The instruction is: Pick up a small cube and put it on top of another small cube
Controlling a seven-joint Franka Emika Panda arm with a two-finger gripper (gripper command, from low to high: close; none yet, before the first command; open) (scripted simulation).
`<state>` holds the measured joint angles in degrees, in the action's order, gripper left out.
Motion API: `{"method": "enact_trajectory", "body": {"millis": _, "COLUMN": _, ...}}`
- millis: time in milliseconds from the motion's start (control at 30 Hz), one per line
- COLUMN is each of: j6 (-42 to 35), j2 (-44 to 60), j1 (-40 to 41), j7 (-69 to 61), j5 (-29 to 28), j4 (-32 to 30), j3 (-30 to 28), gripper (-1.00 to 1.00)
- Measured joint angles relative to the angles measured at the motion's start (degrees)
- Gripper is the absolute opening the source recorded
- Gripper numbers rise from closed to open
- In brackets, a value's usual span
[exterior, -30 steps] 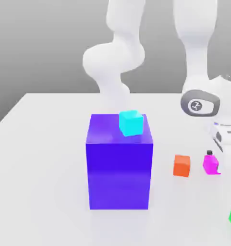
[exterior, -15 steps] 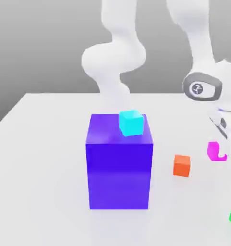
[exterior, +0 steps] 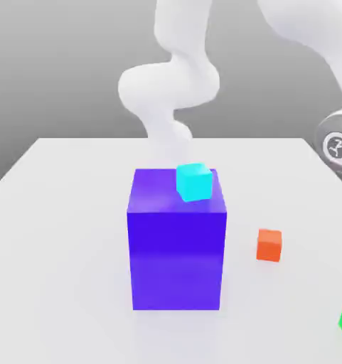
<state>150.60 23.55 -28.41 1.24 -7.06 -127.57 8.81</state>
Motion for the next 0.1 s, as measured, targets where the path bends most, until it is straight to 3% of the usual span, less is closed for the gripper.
{"method": "enact_trajectory", "body": {"millis": 100, "j6": 0.0, "j2": 0.0, "j1": 0.0, "j7": 0.0, "j5": 0.0, "j4": 0.0, "j3": 0.0, "gripper": 1.0}}
